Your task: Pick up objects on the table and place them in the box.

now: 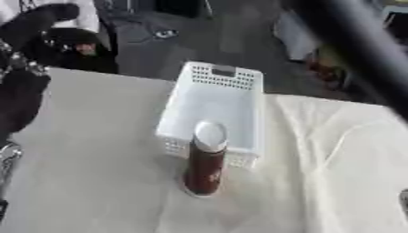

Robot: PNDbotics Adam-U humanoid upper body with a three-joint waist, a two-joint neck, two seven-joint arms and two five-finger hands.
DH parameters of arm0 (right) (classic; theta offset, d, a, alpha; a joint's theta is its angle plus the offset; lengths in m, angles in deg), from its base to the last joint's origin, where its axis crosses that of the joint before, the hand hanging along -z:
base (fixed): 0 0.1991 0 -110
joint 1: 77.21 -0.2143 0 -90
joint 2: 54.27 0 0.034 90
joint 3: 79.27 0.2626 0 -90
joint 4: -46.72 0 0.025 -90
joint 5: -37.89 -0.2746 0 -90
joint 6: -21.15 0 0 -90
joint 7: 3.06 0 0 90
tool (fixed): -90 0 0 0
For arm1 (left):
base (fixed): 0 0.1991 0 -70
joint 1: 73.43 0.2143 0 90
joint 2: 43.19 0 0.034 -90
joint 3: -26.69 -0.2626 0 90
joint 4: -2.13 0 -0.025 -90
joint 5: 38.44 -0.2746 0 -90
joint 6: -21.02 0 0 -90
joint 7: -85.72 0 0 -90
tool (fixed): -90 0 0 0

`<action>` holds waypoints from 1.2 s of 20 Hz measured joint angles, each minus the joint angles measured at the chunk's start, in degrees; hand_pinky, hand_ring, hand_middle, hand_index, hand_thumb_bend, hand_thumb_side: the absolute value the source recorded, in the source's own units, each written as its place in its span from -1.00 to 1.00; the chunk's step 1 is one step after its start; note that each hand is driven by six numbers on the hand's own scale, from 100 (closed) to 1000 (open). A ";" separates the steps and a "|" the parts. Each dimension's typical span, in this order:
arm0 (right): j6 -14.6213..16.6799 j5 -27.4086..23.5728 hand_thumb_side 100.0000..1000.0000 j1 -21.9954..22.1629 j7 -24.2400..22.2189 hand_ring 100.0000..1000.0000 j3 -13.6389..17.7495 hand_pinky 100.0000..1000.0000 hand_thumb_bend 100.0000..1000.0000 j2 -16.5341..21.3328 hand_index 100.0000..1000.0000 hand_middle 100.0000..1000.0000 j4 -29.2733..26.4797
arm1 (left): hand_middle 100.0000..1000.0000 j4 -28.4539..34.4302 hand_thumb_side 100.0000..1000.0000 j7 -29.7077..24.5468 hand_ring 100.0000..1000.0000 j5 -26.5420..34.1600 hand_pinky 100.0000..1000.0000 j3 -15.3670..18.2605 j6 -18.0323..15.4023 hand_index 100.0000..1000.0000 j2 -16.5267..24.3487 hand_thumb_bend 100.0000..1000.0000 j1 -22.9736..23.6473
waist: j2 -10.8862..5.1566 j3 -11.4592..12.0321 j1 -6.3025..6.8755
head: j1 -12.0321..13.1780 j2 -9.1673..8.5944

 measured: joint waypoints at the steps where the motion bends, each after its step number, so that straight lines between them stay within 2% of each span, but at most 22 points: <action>1: 0.00 0.02 1.00 0.00 0.00 0.17 0.00 0.08 -0.70 0.00 0.39 0.28 0.00 | 0.80 0.00 0.68 0.00 0.54 0.00 0.73 0.00 0.00 0.90 0.00 -0.51 0.00 | 0.00 0.00 0.00 | 0.00 0.00; 5: 0.00 1.57 1.00 0.02 -0.71 0.22 -0.53 0.14 -0.82 1.00 0.46 0.37 0.00 | 0.80 0.00 0.69 0.04 0.54 0.00 0.73 0.01 -0.01 0.90 -0.01 -0.51 0.00 | 0.03 0.33 0.19 | 0.54 -0.02; 6: 0.01 2.42 1.00 0.05 -1.16 0.19 -0.86 0.12 -0.78 1.53 0.43 0.32 0.00 | 0.80 0.00 0.69 0.05 0.54 0.00 0.73 0.01 -0.01 0.90 -0.02 -0.51 -0.01 | 0.02 0.45 0.25 | 0.57 -0.02; 7: 0.02 3.26 1.00 0.07 -1.50 0.26 -1.15 0.15 -0.82 1.99 0.58 0.49 0.00 | 0.80 0.00 0.69 0.06 0.54 0.00 0.73 0.01 0.00 0.90 -0.03 -0.51 -0.01 | 0.02 0.51 0.28 | 0.56 -0.02; 8: 0.01 4.33 1.00 0.18 -1.85 0.26 -1.45 0.15 -0.82 2.78 0.57 0.47 0.00 | 0.80 0.00 0.69 0.06 0.54 0.00 0.73 0.01 0.00 0.90 -0.04 -0.51 -0.01 | 0.02 0.60 0.28 | 0.52 -0.02; 9: 0.02 5.47 1.00 0.38 -2.12 0.33 -1.75 0.18 -0.82 3.76 0.68 0.59 0.00 | 0.80 0.00 0.69 0.06 0.54 0.00 0.72 0.01 0.01 0.90 -0.04 -0.51 -0.01 | 0.02 0.80 0.27 | 0.46 -0.01; 12: -0.04 9.13 1.00 0.50 -2.07 0.42 -2.57 0.27 -0.85 7.64 0.76 0.67 0.00 | 0.80 0.00 0.70 0.02 0.54 0.00 0.72 0.01 0.06 0.90 -0.05 -0.52 0.01 | -0.07 1.19 0.23 | -0.08 0.40; 16: -0.95 14.29 1.00 -0.11 -0.13 0.47 -3.83 0.36 -1.00 12.85 0.81 0.72 -0.01 | 0.80 0.00 0.70 -0.06 0.54 0.02 0.72 -0.01 0.11 0.91 -0.05 -0.52 0.09 | -0.35 1.59 0.08 | -0.59 1.09; 17: -1.36 15.55 1.00 -0.58 0.66 0.48 -4.16 0.38 -0.93 14.00 0.81 0.72 -0.02 | 0.80 0.00 0.70 -0.13 0.54 0.02 0.72 -0.02 0.15 0.91 -0.05 -0.53 0.09 | -0.35 1.62 0.08 | -0.63 1.25; 19: -2.27 17.87 1.00 -1.42 2.31 0.50 -4.90 0.41 -0.96 16.13 0.81 0.74 -0.05 | 0.80 0.00 0.71 -0.23 0.54 0.03 0.72 -0.07 0.22 0.91 -0.05 -0.53 0.09 | -0.37 1.81 0.07 | -1.10 1.46; 21: -3.13 20.16 1.00 -2.84 3.65 0.52 -5.79 0.41 -0.89 17.92 0.81 0.75 -0.18 | 0.80 0.00 0.70 -0.32 0.54 0.07 0.72 -0.23 0.23 0.91 -0.05 -0.53 0.10 | -0.39 2.06 -0.01 | -1.72 1.51; 24: -4.61 22.92 1.00 -4.46 4.63 0.51 -6.93 0.41 -0.88 19.45 0.81 0.75 -0.30 | 0.80 0.00 0.70 -0.41 0.54 0.12 0.72 -0.35 0.18 0.91 -0.23 -0.53 0.09 | -0.41 2.37 -0.14 | -2.48 1.52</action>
